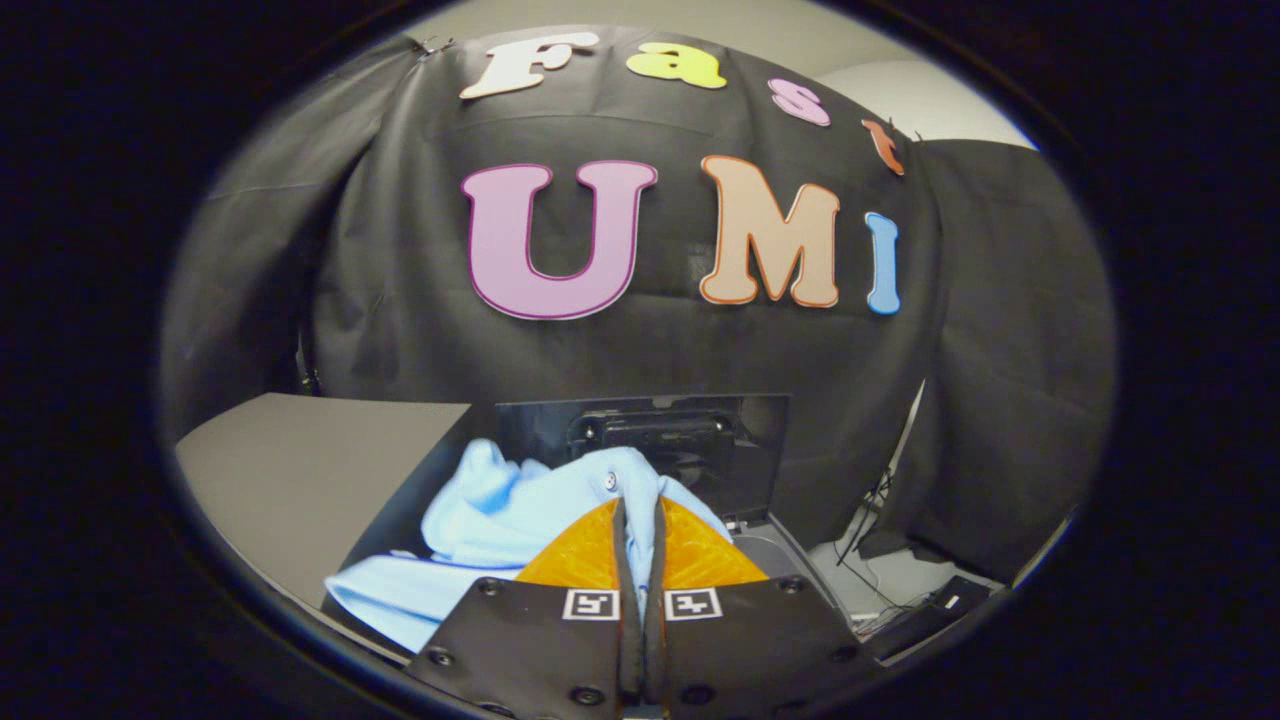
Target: Put the clothes into the washing machine and then close the washing machine lid.
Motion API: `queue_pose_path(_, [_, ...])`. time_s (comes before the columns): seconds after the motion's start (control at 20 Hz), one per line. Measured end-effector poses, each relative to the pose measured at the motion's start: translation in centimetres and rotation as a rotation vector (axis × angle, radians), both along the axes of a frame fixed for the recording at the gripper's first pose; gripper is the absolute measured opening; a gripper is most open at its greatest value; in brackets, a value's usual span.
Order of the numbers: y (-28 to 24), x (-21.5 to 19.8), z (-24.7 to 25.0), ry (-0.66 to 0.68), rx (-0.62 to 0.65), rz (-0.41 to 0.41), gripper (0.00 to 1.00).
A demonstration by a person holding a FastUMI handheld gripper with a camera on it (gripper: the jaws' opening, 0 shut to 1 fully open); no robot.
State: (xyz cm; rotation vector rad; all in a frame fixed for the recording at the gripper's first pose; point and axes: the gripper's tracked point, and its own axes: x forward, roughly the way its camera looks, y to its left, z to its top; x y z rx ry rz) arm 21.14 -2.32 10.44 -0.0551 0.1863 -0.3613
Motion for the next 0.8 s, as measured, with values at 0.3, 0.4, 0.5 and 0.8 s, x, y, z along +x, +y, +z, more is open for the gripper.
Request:
queue_pose_path(0.3, [-2.9, 0.3, -4.6, 0.052, 0.045, -0.04, 0.03])
queue_pose_path(0.4, [-2.8, 1.0, -5.3, 0.024, 0.089, -0.017, 0.03])
queue_pose_path(0.5, [-2.2, 1.4, -5.9, 0.029, 0.122, 0.013, 0.1])
queue_pose_path(0.8, [-1.3, 1.9, -4.1, -0.023, 0.081, 0.029, 0.67])
